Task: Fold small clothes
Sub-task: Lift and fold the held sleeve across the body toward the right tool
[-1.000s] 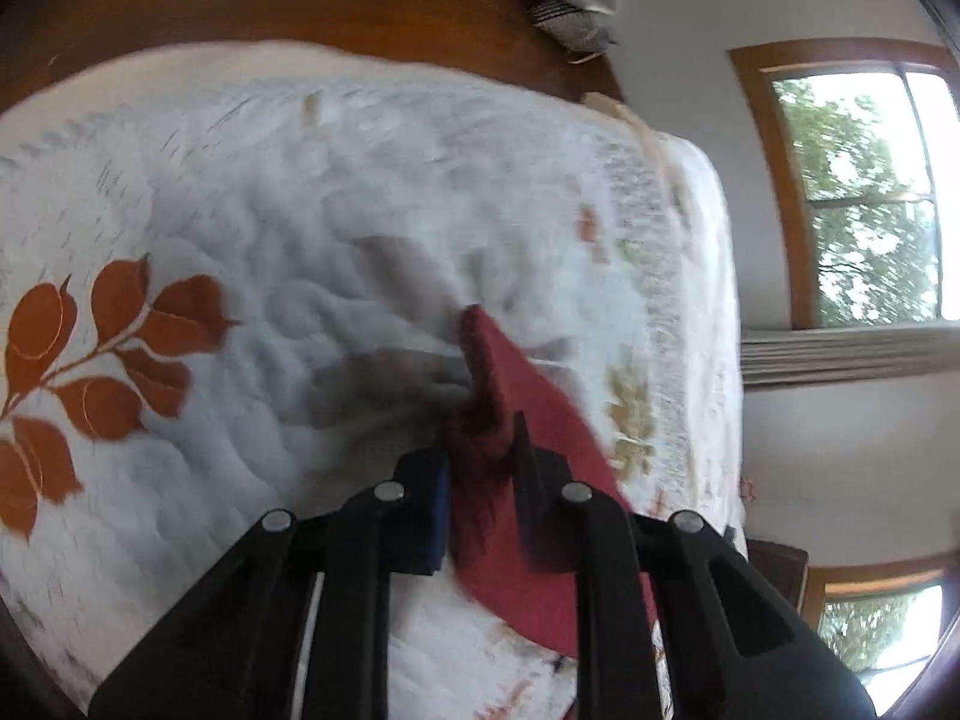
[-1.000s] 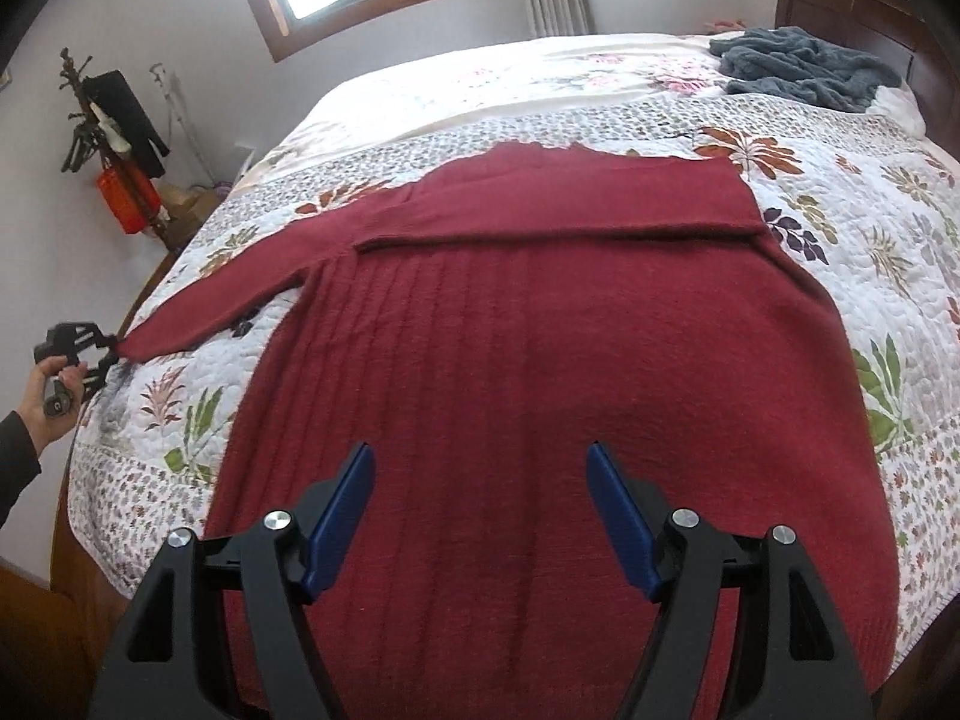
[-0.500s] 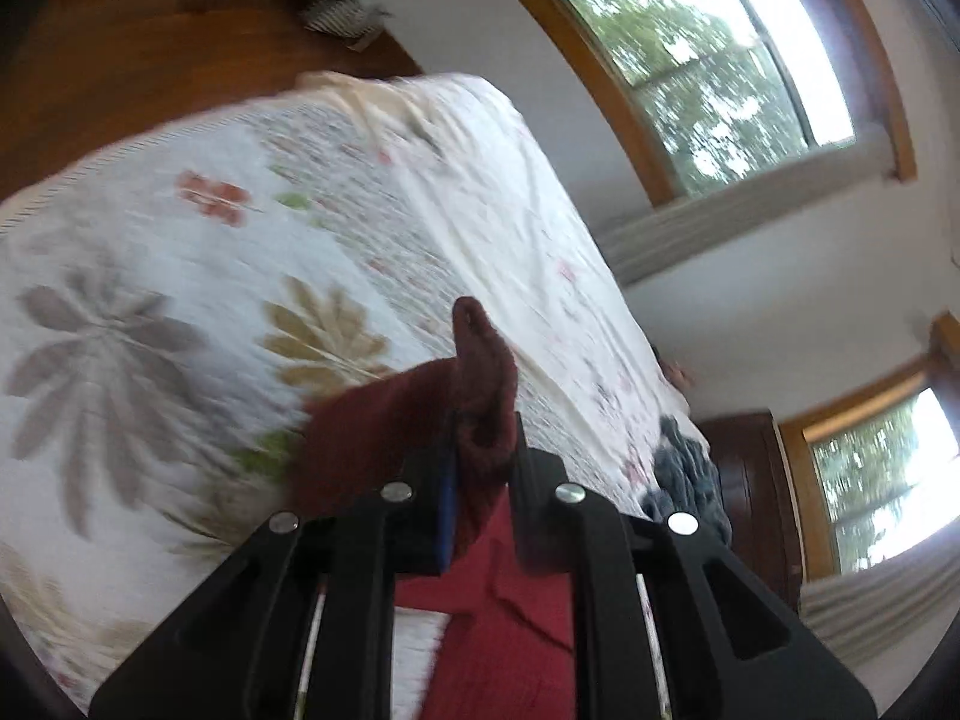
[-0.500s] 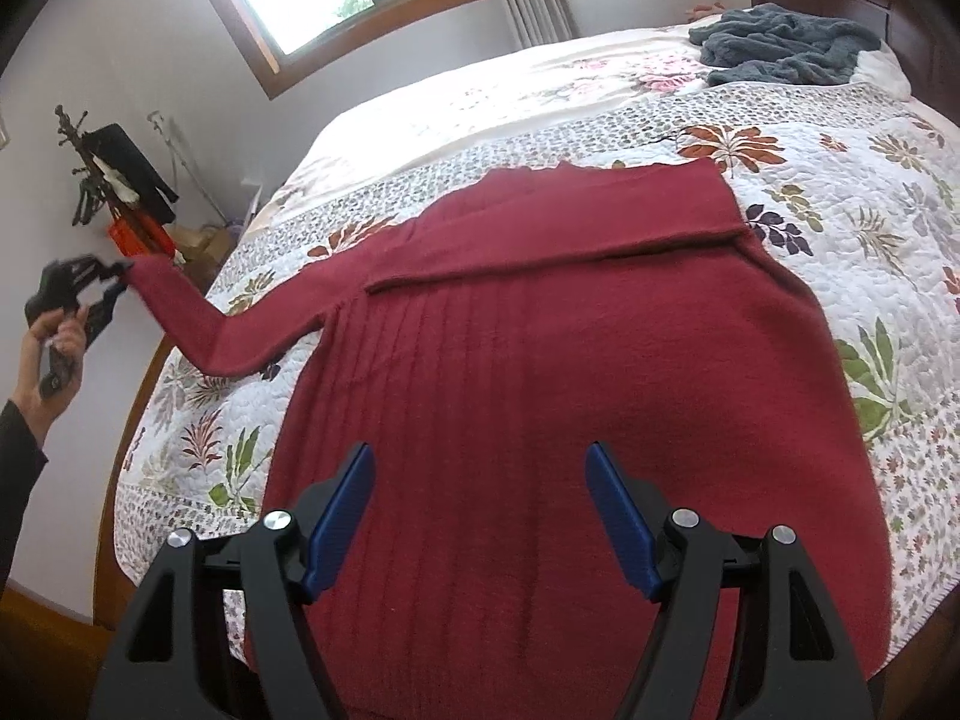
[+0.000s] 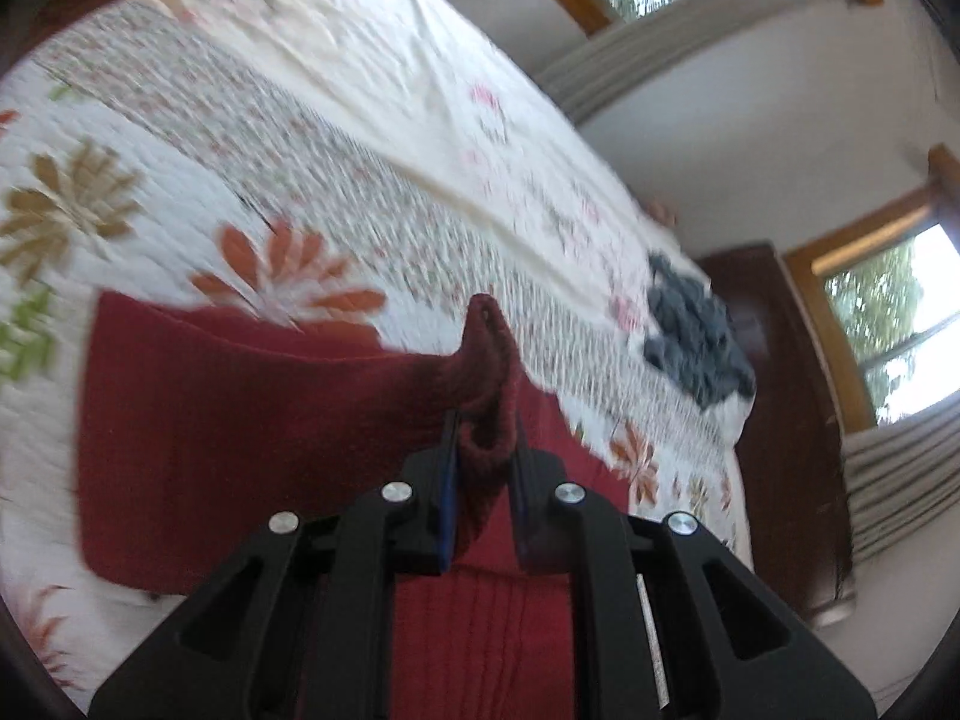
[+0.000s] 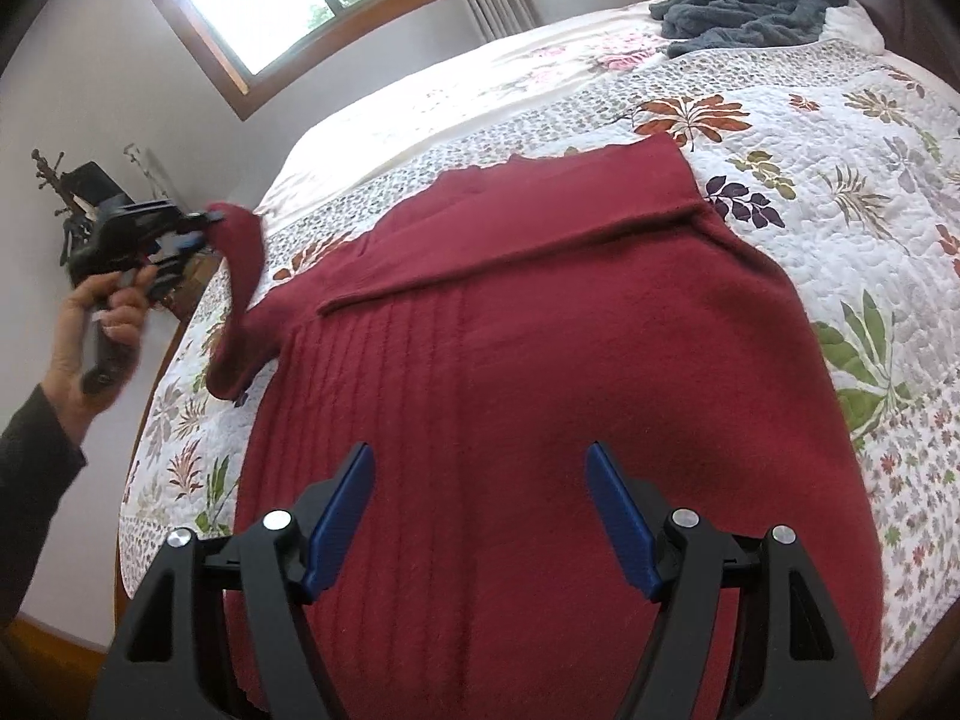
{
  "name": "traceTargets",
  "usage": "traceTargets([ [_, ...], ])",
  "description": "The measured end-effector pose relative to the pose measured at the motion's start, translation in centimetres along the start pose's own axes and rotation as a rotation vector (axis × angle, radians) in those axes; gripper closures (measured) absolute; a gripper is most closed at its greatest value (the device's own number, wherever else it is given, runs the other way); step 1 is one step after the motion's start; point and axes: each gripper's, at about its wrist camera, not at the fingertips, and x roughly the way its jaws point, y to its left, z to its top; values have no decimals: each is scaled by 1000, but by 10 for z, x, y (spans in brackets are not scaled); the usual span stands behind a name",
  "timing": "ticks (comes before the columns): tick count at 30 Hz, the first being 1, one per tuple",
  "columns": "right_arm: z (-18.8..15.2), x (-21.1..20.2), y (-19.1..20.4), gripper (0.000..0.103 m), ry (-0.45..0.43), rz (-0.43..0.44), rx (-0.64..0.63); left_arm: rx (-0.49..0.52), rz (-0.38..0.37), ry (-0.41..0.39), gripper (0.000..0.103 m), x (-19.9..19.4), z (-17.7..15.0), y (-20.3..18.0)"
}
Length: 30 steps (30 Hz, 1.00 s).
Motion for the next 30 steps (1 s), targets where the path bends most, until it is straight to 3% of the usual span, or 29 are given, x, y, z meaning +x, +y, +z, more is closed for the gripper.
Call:
traceTargets([
  [6, 14, 7, -19, 30, -17, 0, 22, 30, 64, 144, 90, 98, -34, -7],
  [8, 21, 15, -25, 30, -2, 18, 38, 32, 86, 206, 74, 125, -45, -3],
  [10, 31, 22, -29, 29, 21, 55, 61, 30, 96, 215, 59, 132, -53, 0],
  [11, 40, 27, -32, 26, 38, 86, 87, 31, 100, 210, 45, 130, -56, 3],
  [13, 63, 40, -35, 22, 52, 160, 136, 20, 76, 179, 29, 116, -58, 7],
  [17, 119, 100, -25, 22, 159, 365, 224, -81, 4, 112, 21, 62, -84, 34],
  [22, 172, 224, -1, 37, 386, 536, 393, -152, -6, 94, 21, 3, -141, 66],
  [24, 180, 254, 7, 38, 444, 543, 432, -183, 1, 84, 20, -16, -158, 78],
  [26, 183, 278, 19, 38, 494, 492, 422, -211, 5, 76, 20, -31, -170, 89],
  [30, 179, 293, 38, 37, 526, 436, 390, -237, -16, 76, 20, -45, -177, 99],
])
